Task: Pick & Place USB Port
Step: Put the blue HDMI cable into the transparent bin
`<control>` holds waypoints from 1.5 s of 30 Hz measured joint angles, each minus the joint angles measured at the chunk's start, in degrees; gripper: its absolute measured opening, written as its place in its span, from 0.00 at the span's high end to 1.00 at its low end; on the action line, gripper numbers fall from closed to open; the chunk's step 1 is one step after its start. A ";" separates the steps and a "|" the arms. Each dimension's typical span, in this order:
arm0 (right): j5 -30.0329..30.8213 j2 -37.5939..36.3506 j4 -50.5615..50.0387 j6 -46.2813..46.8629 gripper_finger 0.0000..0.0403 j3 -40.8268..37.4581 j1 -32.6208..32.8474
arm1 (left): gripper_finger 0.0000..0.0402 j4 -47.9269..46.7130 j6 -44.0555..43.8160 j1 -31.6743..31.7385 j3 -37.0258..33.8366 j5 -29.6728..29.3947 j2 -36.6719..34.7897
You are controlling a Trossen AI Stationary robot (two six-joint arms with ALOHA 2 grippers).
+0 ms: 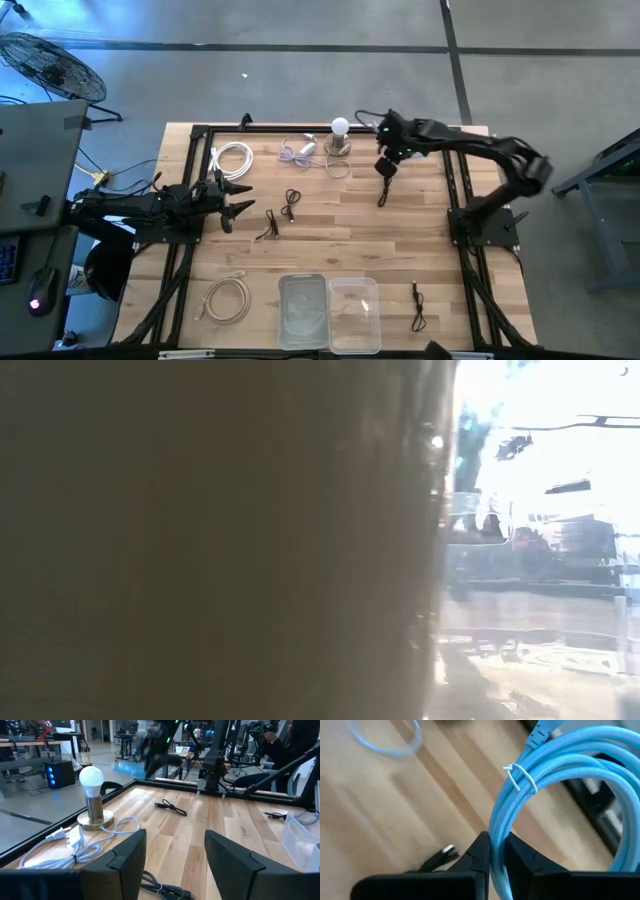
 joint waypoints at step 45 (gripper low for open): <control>0.55 -9.95 36.55 38.81 0.93 0.04 65.68 | 0.51 0.44 -9.90 0.00 -0.04 13.82 0.00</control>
